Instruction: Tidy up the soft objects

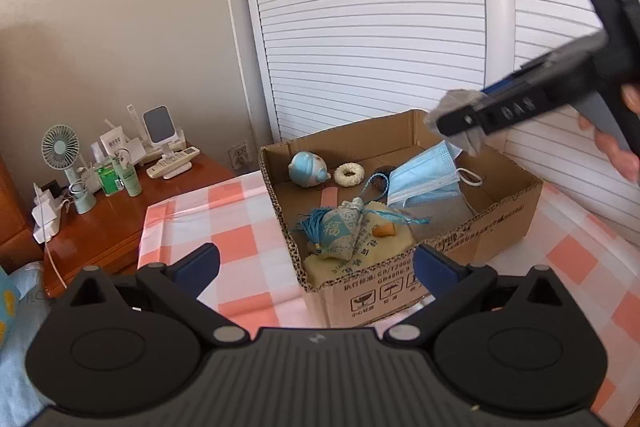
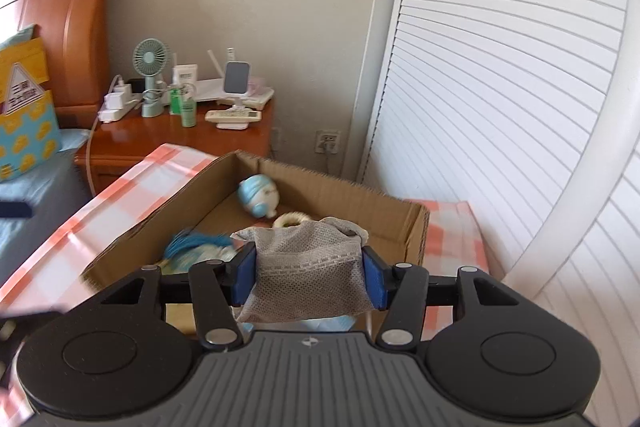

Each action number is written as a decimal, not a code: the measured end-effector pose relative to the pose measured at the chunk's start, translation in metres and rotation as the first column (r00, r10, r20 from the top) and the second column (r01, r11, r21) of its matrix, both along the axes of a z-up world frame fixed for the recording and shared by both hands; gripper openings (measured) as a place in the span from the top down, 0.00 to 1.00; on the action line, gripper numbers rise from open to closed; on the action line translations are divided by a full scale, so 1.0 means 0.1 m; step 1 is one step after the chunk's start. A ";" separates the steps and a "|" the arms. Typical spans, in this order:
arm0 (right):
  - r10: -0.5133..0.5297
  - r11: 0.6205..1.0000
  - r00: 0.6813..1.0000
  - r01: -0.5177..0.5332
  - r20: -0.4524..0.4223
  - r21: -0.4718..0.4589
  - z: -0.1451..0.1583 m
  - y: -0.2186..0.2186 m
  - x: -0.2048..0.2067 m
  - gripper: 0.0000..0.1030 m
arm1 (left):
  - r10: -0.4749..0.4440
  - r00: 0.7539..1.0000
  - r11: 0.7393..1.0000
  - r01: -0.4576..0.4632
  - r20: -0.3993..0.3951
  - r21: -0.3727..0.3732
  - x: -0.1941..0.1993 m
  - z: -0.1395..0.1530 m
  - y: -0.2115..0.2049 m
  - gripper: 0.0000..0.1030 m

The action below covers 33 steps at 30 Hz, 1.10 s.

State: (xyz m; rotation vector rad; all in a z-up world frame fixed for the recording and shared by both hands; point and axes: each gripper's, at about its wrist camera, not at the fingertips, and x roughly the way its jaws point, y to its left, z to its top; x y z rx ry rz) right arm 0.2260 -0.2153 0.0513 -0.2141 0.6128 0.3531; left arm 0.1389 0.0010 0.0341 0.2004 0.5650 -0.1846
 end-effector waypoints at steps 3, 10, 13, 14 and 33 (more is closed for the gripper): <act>-0.049 0.999 0.999 0.049 -0.017 -0.003 0.00 -0.01 0.36 0.39 | 0.008 1.000 1.000 -0.009 -0.006 -0.023 -0.11 -0.05 0.02 0.01; -0.136 0.989 0.990 0.138 -0.046 0.046 -0.11 -0.12 0.60 0.00 | 0.022 0.999 0.998 -0.023 -0.029 -0.058 -0.18 -0.12 0.07 0.01; -0.144 0.989 0.988 0.146 -0.055 0.035 -0.14 -0.13 0.48 0.00 | 0.043 0.999 0.997 -0.044 -0.026 -0.056 -0.19 -0.10 0.07 0.01; -0.145 0.989 0.988 0.147 -0.054 0.030 -0.14 -0.13 0.43 0.00 | 0.049 0.998 0.997 -0.051 -0.025 -0.059 -0.20 -0.09 0.07 0.01; -0.292 0.955 0.942 0.298 -0.164 0.010 -0.14 -0.07 -1.01 0.00 | 0.234 0.956 0.965 -0.251 -0.177 -0.078 -0.22 0.19 -0.03 0.01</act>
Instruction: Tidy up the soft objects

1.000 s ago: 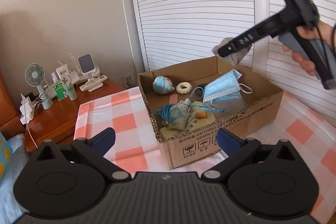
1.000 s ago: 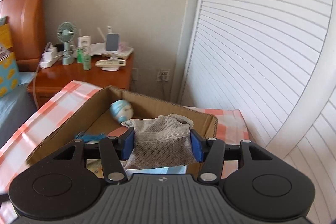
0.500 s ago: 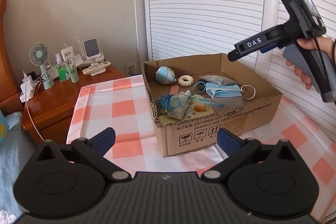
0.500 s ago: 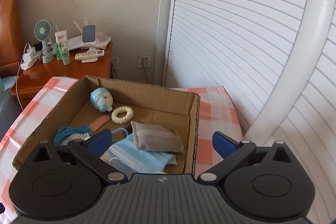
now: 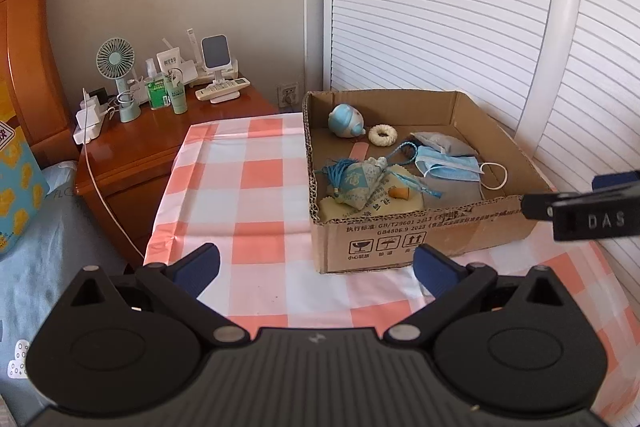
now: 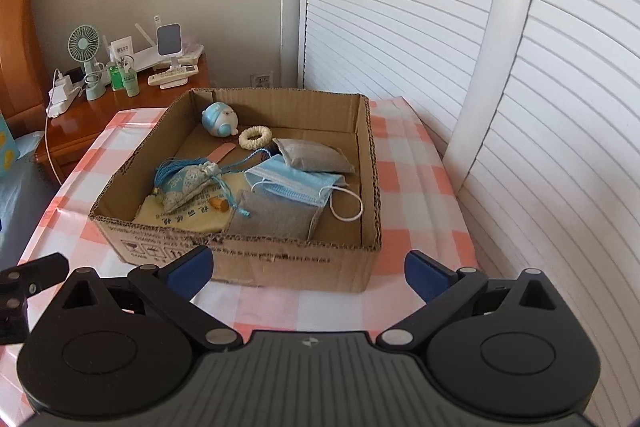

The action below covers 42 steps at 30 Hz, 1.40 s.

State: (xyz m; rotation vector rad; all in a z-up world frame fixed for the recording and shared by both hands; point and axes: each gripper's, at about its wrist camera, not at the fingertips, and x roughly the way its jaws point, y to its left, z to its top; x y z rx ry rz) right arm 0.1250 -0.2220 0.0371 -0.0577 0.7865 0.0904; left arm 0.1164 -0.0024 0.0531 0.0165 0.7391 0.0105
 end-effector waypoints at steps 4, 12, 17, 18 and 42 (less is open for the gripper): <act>-0.032 0.999 0.999 0.032 0.001 0.010 -0.01 0.00 -0.20 0.00 | -0.005 1.000 1.000 0.005 -0.001 0.003 -0.03 0.04 -0.06 0.01; -0.027 0.999 1.000 0.027 0.003 0.019 0.01 0.03 -0.33 0.00 | -0.017 1.000 1.000 0.017 -0.009 0.007 -0.06 0.05 -0.15 0.01; -0.023 1.000 1.000 0.023 0.010 0.021 0.03 0.04 -0.36 0.00 | -0.016 1.000 1.000 0.016 -0.012 0.007 -0.07 0.06 -0.16 0.01; -0.021 1.000 1.000 0.021 0.012 0.021 0.04 0.05 -0.36 0.00 | -0.015 1.000 1.000 0.015 -0.011 0.008 -0.07 0.06 -0.16 0.01; -0.025 0.999 0.999 0.025 0.032 0.022 0.09 0.03 -0.42 0.00 | -0.018 1.000 1.000 0.018 -0.005 0.010 -0.10 0.11 -0.18 0.01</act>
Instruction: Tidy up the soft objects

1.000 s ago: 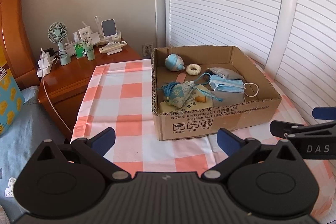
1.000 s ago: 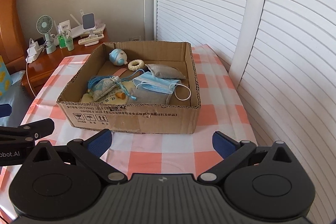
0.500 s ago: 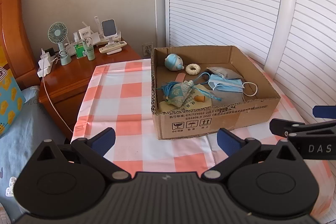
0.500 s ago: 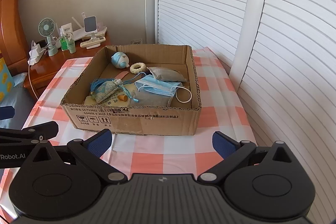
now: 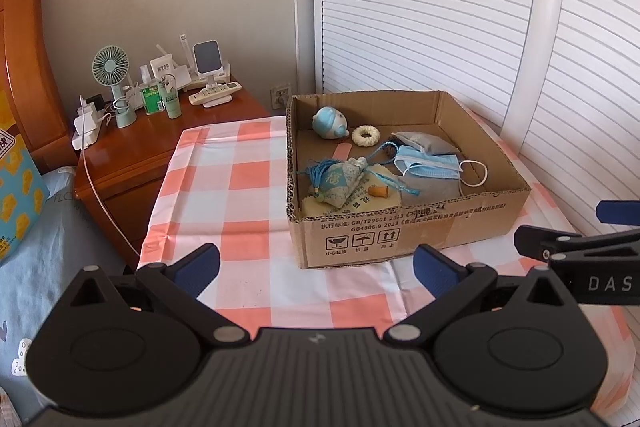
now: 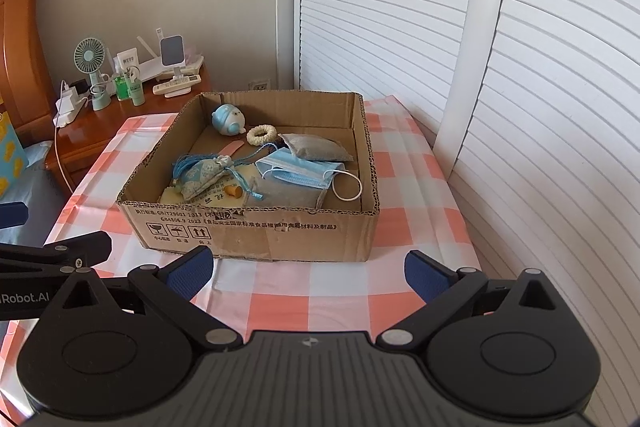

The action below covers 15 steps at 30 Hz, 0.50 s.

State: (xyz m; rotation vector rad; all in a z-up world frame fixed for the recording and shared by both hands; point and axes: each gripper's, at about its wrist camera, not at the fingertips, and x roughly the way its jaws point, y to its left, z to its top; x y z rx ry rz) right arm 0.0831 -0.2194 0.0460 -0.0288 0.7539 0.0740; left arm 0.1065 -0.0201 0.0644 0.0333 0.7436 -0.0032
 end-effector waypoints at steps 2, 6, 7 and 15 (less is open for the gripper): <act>0.001 1.000 1.000 -0.001 0.001 0.000 0.00 0.00 0.00 0.00 | 0.000 1.000 1.000 0.000 0.000 0.000 0.00 0.00 0.00 0.01; 0.001 1.000 1.000 -0.001 0.002 -0.005 0.01 0.01 0.00 0.00 | 0.001 1.000 1.000 -0.001 -0.002 0.000 0.00 0.00 -0.01 0.01; 0.001 1.000 1.000 -0.001 0.001 -0.005 0.01 0.01 0.00 0.00 | 0.001 1.000 1.000 -0.001 -0.002 0.000 -0.01 0.01 -0.01 0.01; 0.004 1.000 1.000 -0.004 0.006 -0.004 0.03 0.01 -0.02 0.00 | 0.003 1.000 1.000 -0.003 0.000 0.002 -0.01 0.01 -0.01 0.01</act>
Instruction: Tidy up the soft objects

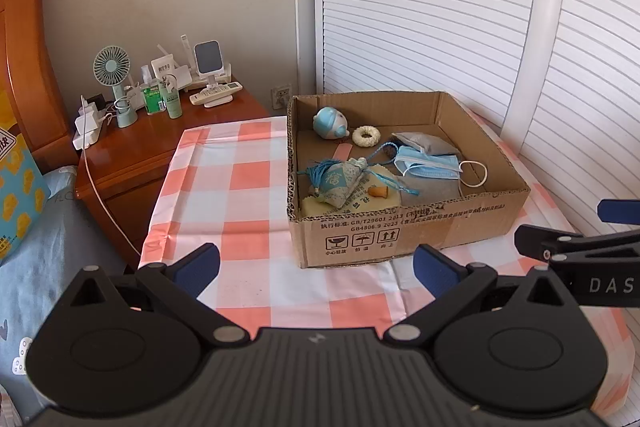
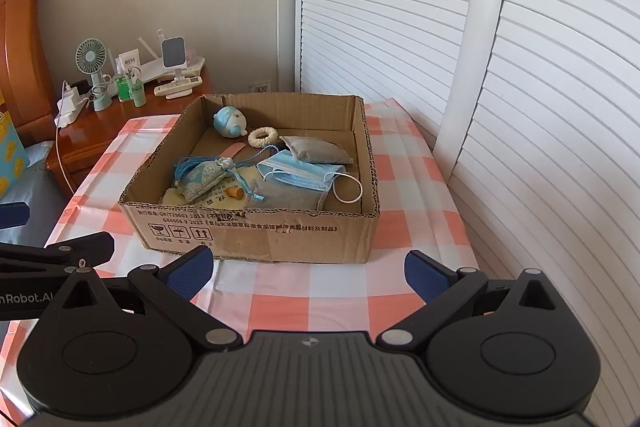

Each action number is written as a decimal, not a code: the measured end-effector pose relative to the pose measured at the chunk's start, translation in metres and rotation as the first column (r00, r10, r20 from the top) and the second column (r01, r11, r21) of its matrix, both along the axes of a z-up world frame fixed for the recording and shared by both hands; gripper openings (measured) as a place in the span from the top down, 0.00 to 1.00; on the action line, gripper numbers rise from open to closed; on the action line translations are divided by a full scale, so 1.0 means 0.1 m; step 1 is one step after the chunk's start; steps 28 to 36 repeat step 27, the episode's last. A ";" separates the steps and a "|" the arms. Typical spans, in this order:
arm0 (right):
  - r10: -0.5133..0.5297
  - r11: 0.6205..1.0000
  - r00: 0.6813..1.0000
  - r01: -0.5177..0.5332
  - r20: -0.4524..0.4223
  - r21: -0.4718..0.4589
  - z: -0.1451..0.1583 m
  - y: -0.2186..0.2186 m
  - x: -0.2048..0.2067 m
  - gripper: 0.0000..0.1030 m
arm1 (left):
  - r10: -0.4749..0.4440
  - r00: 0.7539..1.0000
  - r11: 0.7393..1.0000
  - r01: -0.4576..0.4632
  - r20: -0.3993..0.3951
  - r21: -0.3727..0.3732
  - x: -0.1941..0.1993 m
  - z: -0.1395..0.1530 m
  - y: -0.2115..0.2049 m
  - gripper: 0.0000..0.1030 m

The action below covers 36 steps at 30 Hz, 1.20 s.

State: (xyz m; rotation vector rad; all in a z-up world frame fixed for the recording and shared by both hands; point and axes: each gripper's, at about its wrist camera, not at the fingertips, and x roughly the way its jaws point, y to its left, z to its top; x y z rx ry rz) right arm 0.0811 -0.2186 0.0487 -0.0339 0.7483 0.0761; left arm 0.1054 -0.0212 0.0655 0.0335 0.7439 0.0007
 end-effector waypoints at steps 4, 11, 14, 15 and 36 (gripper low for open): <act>0.000 1.000 1.000 0.000 0.002 0.000 0.00 0.00 -0.01 0.00 | 0.001 1.000 1.000 -0.001 0.001 0.000 -0.01 0.01 0.00 0.01; -0.001 1.000 1.000 0.001 0.005 -0.001 0.02 -0.01 -0.02 0.00 | 0.000 1.000 1.000 0.000 0.003 0.000 -0.02 0.02 -0.01 0.01; -0.001 1.000 1.000 0.001 0.004 0.000 0.02 -0.01 -0.02 0.00 | 0.001 1.000 1.000 -0.001 0.001 0.000 -0.02 0.02 -0.01 0.01; -0.001 1.000 1.000 0.001 0.005 0.000 0.02 -0.01 -0.02 0.00 | 0.001 1.000 1.000 -0.001 0.001 0.001 -0.02 0.03 -0.01 0.01; -0.001 1.000 1.000 0.001 0.008 0.000 0.04 -0.03 -0.04 0.00 | 0.002 1.000 1.000 -0.002 0.005 0.001 -0.04 0.04 -0.01 0.01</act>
